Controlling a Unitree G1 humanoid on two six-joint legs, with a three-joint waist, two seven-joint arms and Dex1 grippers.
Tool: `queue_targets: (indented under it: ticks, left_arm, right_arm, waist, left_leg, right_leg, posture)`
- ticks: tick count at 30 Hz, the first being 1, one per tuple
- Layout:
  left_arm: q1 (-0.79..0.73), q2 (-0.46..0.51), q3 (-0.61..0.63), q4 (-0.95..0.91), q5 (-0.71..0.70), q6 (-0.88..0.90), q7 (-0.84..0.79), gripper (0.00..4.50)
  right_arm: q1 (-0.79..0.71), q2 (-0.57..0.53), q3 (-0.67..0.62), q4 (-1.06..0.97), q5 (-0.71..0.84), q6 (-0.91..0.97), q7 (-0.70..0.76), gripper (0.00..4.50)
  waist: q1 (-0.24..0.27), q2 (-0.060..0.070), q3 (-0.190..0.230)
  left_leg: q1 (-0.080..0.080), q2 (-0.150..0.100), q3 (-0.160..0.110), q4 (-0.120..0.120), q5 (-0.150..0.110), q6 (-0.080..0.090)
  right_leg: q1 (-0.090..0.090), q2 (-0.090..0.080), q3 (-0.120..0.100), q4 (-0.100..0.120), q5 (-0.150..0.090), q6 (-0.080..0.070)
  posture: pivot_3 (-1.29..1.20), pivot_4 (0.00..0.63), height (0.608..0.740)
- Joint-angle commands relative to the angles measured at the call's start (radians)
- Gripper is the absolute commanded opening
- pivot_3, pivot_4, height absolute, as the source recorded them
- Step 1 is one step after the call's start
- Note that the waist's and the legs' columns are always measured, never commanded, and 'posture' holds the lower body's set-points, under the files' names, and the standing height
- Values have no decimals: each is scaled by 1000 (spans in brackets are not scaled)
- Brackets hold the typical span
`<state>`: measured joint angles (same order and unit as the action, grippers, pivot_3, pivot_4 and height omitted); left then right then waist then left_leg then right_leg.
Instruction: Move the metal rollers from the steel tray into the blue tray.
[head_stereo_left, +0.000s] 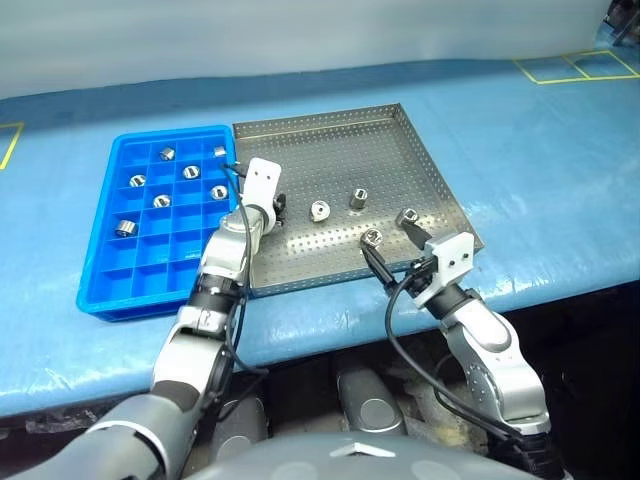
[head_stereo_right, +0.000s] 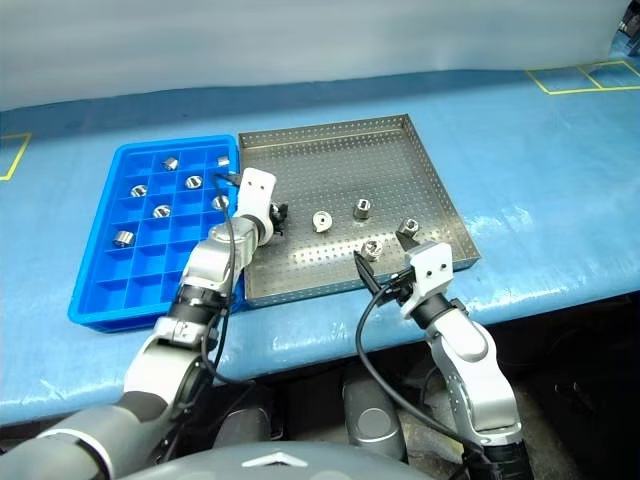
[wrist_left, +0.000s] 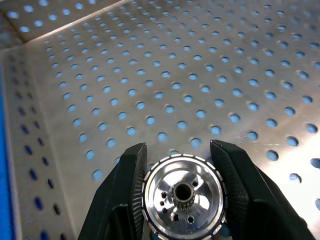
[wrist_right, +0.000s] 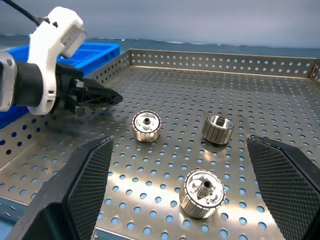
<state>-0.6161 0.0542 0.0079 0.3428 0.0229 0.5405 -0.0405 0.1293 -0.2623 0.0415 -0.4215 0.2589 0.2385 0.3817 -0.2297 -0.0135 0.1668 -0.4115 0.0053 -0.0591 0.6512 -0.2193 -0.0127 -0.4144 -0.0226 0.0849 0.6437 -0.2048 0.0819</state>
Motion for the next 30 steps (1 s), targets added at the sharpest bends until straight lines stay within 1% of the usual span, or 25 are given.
queue_targets:
  ticks: [1,3,7,10,13,17,22,30]
  left_arm:
    - [35,-40,99,-234,-25,-33,124,1740]
    - [63,-70,124,-315,-39,-36,161,1740]
    - [139,-131,135,-496,40,-82,325,1740]
    - [200,-179,152,-601,91,-85,434,1740]
    - [258,-212,171,-676,122,-64,501,1740]
    - [348,-236,176,-755,149,-28,554,1740]
    - [428,-244,161,-799,145,36,569,1740]
    - [508,-232,110,-812,97,118,555,1740]
  right_arm:
    - [-29,-1,3,9,4,-22,20,4500]
    - [-43,-3,8,22,2,-22,30,4500]
    - [-94,-7,28,62,1,-18,61,4500]
    - [-131,-8,44,95,1,-19,85,4500]
    - [-159,-8,56,124,0,-22,105,4500]
    - [-191,-8,72,158,-1,-25,130,4500]
    - [-216,-4,82,184,-2,-31,150,4500]
    - [-218,-2,84,192,-4,-38,158,4500]
  waist:
    - [3,0,0]
    - [12,0,0]
    - [48,-1,0]
    - [87,-1,0]
    - [128,-2,1]
    - [172,-2,1]
    - [204,-3,1]
    - [211,-3,1]
  left_leg:
    - [0,0,0,0,0,0]
    - [0,0,0,0,0,0]
    - [2,0,0,0,0,0]
    - [1,-1,0,1,0,0]
    - [1,-1,0,1,0,0]
    - [1,-1,0,1,0,0]
    - [0,-1,-1,2,0,0]
    - [0,0,-2,2,0,0]
  right_leg:
    - [0,0,0,0,0,0]
    - [0,0,1,0,0,0]
    - [2,0,1,0,0,0]
    - [2,0,1,0,0,0]
    - [2,1,1,0,0,0]
    - [2,1,0,-1,0,0]
    - [2,0,-2,-1,0,0]
    - [2,-1,-5,-1,0,-2]
  posture:
    - [-181,150,740]
    - [-163,150,740]
    - [-89,150,740]
    - [-58,150,740]
    - [-17,150,740]
    - [25,150,740]
    - [40,150,740]
    - [48,150,740]
